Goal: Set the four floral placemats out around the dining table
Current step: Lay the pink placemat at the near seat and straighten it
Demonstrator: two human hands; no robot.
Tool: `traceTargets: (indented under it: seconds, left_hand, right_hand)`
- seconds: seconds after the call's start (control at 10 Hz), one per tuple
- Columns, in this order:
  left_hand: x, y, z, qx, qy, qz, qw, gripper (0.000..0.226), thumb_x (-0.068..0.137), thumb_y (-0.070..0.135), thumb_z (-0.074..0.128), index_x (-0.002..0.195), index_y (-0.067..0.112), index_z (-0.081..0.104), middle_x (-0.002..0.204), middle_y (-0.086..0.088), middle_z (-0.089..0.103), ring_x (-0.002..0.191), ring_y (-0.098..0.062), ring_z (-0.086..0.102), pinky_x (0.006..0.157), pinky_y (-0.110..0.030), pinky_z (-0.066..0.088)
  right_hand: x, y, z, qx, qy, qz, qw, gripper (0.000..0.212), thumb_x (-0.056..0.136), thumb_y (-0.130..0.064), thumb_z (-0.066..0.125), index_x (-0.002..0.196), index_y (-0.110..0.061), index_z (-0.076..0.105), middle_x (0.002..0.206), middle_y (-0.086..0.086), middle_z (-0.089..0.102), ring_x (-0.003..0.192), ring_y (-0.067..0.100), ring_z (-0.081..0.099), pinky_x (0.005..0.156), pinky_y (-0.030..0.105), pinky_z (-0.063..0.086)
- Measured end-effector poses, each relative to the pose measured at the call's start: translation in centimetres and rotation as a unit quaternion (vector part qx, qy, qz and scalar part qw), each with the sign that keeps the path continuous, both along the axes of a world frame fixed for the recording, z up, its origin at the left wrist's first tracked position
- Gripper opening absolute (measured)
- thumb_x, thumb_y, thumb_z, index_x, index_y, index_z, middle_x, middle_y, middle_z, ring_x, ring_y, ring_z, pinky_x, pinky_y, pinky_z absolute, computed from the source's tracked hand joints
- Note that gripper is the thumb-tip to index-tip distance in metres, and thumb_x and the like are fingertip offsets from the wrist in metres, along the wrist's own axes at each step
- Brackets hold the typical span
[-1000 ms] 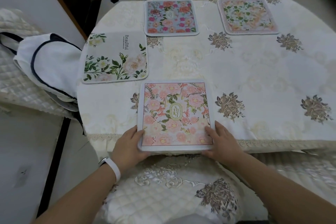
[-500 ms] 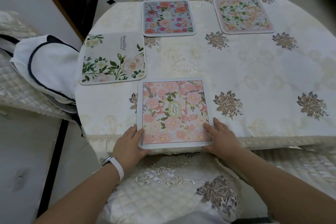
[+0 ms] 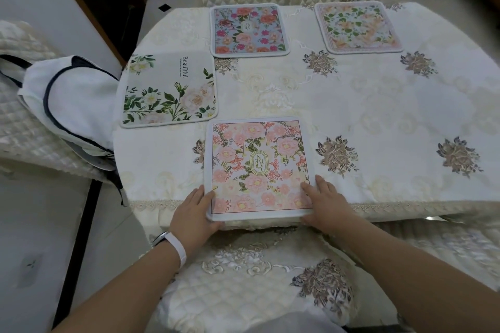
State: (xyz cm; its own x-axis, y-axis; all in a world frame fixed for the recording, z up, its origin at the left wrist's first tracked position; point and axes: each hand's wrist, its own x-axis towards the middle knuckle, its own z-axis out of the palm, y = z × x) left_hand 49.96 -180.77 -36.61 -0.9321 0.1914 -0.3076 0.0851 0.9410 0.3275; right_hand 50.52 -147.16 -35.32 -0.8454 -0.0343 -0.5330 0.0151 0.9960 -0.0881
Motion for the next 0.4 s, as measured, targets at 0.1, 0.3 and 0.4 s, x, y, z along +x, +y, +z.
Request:
traceTargets:
  seconds: [0.1, 0.3, 0.4]
  left_hand:
    - [0.2, 0.0, 0.1, -0.006, 0.001, 0.008, 1.0, 0.083, 0.073, 0.056, 0.071, 0.143, 0.024, 0.04, 0.155, -0.006, 0.033, 0.142, -0.025, 0.028, 0.113, -0.039, 0.029]
    - [0.2, 0.3, 2.1, -0.017, -0.026, 0.024, 0.999, 0.087, 0.072, 0.064, 0.062, 0.146, 0.029, 0.032, 0.156, -0.005, 0.029, 0.141, -0.026, 0.028, 0.109, -0.046, 0.034]
    - [-0.7, 0.2, 4.7, 0.018, 0.033, 0.044, 0.998, 0.075, 0.081, 0.061, 0.058, 0.144, 0.025, 0.039, 0.154, -0.004, 0.034, 0.14, -0.024, 0.032, 0.109, -0.045, 0.032]
  right_hand:
    - [0.2, 0.1, 0.3, -0.003, -0.004, -0.001, 1.0, 0.096, 0.077, -0.059, 0.064, 0.152, -0.031, 0.012, 0.162, 0.011, 0.003, 0.147, 0.031, 0.012, 0.112, 0.048, 0.033]
    - [-0.6, 0.4, 2.6, -0.041, -0.003, -0.025, 0.999, 0.066, 0.09, -0.055, 0.05, 0.145, -0.024, 0.032, 0.151, 0.009, 0.032, 0.133, 0.028, 0.038, 0.101, 0.043, 0.043]
    - [-2.2, -0.4, 5.1, -0.072, 0.06, -0.039, 0.995, 0.055, 0.096, -0.048, 0.044, 0.144, -0.02, 0.038, 0.141, 0.005, 0.047, 0.123, 0.025, 0.049, 0.093, 0.04, 0.047]
